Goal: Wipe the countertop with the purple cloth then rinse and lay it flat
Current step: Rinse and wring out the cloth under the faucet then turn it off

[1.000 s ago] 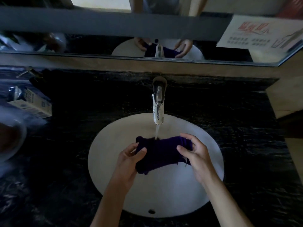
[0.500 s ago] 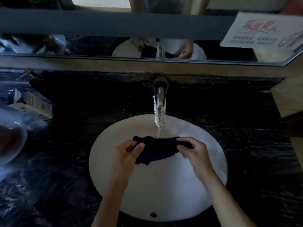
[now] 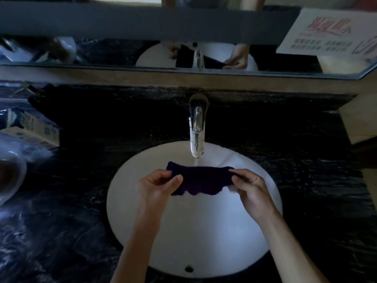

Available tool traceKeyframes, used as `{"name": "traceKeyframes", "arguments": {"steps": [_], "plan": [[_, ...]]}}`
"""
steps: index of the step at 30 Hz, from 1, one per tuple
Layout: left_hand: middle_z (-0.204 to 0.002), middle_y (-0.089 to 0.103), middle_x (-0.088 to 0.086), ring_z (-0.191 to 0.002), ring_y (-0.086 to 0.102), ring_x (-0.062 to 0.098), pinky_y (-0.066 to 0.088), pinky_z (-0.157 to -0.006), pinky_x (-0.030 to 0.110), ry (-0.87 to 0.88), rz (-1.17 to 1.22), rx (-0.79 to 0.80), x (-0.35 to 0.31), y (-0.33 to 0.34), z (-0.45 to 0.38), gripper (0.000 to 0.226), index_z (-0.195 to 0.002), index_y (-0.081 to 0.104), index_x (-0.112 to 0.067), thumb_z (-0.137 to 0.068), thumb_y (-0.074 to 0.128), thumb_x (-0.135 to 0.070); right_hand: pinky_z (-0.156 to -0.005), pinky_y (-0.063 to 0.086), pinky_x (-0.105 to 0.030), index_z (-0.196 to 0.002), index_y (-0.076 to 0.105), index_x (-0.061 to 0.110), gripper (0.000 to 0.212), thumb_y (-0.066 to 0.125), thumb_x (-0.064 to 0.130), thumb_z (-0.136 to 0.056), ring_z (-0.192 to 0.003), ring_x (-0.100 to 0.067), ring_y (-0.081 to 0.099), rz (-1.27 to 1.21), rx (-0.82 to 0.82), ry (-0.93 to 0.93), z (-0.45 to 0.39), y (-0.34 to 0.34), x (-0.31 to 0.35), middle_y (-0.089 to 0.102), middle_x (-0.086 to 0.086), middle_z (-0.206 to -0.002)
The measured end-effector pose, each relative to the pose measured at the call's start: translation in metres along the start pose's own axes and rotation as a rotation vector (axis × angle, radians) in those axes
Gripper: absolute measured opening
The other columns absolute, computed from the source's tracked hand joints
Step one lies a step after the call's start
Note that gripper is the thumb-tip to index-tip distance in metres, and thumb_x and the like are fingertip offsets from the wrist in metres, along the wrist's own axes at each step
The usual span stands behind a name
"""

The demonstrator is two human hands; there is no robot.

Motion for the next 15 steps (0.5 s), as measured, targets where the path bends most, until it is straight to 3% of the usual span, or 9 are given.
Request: {"name": "traceKeyframes", "arguments": {"steps": [2,4,6,8,11,13,15], "plan": [[-0.079,0.077,0.01,-0.072,0.072,0.016,0.056,-0.064,0.019,0.029,-0.031,-0.026,0.003,0.001,-0.004,0.008,-0.092,0.075,-0.005,-0.084,0.075,-0.003,-0.09,0.05,-0.038,-0.098,0.08,0.009,0.043,0.092,0.034,-0.064,-0.098,-0.034,0.068,0.073,0.0,-0.004,-0.001,0.002,0.003,0.076,-0.019,-0.106],[-0.08,0.077,0.005,-0.074,0.073,0.013,0.056,-0.064,0.019,0.042,-0.077,-0.049,0.009,-0.002,-0.006,0.009,-0.093,0.075,-0.009,-0.086,0.074,-0.005,-0.088,0.049,-0.041,-0.099,0.079,0.008,0.017,0.076,0.009,-0.082,-0.093,-0.039,0.065,0.147,0.007,-0.042,0.0,0.004,0.004,0.074,-0.026,-0.103],[-0.081,0.077,0.004,-0.075,0.073,0.014,0.056,-0.062,0.019,0.059,-0.047,-0.075,0.012,-0.005,-0.01,0.009,-0.094,0.074,-0.01,-0.087,0.073,-0.005,-0.079,0.045,-0.035,-0.101,0.079,0.01,0.02,0.069,-0.001,-0.088,-0.083,-0.029,0.061,0.155,-0.026,-0.058,-0.004,0.006,0.007,0.074,-0.025,-0.099],[-0.082,0.077,0.007,-0.077,0.073,0.019,0.057,-0.064,0.022,0.031,0.056,-0.123,0.016,-0.009,-0.016,0.01,-0.092,0.074,-0.009,-0.085,0.074,-0.002,-0.073,0.042,-0.031,-0.1,0.079,0.012,0.022,0.068,-0.003,-0.088,-0.076,-0.016,0.06,0.187,-0.037,-0.049,-0.006,0.009,0.008,0.077,-0.013,-0.093],[-0.083,0.075,0.007,-0.079,0.07,0.022,0.057,-0.071,0.033,0.001,0.18,-0.142,0.028,-0.012,-0.028,0.012,-0.087,0.074,-0.013,-0.086,0.074,-0.002,-0.071,0.042,-0.036,-0.1,0.08,0.012,0.021,0.069,-0.002,-0.088,-0.073,-0.027,0.054,0.171,-0.04,-0.051,-0.012,0.008,0.003,0.072,-0.028,-0.094],[-0.086,0.074,0.009,-0.082,0.07,0.024,0.055,-0.074,0.039,0.011,0.156,-0.063,0.036,-0.011,-0.035,0.014,-0.095,0.072,-0.018,-0.085,0.074,-0.009,-0.071,0.044,-0.038,-0.102,0.079,0.009,0.02,0.069,-0.002,-0.089,-0.069,-0.025,0.056,0.22,-0.054,-0.045,-0.016,0.01,0.002,0.073,-0.027,-0.095],[-0.097,0.074,0.012,-0.09,0.072,0.026,0.058,-0.078,0.038,0.022,0.101,0.059,0.04,-0.007,-0.04,0.029,-0.114,0.071,-0.018,-0.085,0.072,-0.013,-0.067,0.047,-0.028,-0.104,0.078,0.011,0.022,0.067,-0.003,-0.091,-0.069,-0.015,0.063,0.284,-0.068,-0.058,-0.018,0.014,0.005,0.076,-0.014,-0.094]]}}
Point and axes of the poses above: each hand's wrist, its own z-axis away from the middle knuckle, its own y-axis out of the palm, x = y × z, the point moved 1 cm from there along -z, towards the middle knuckle
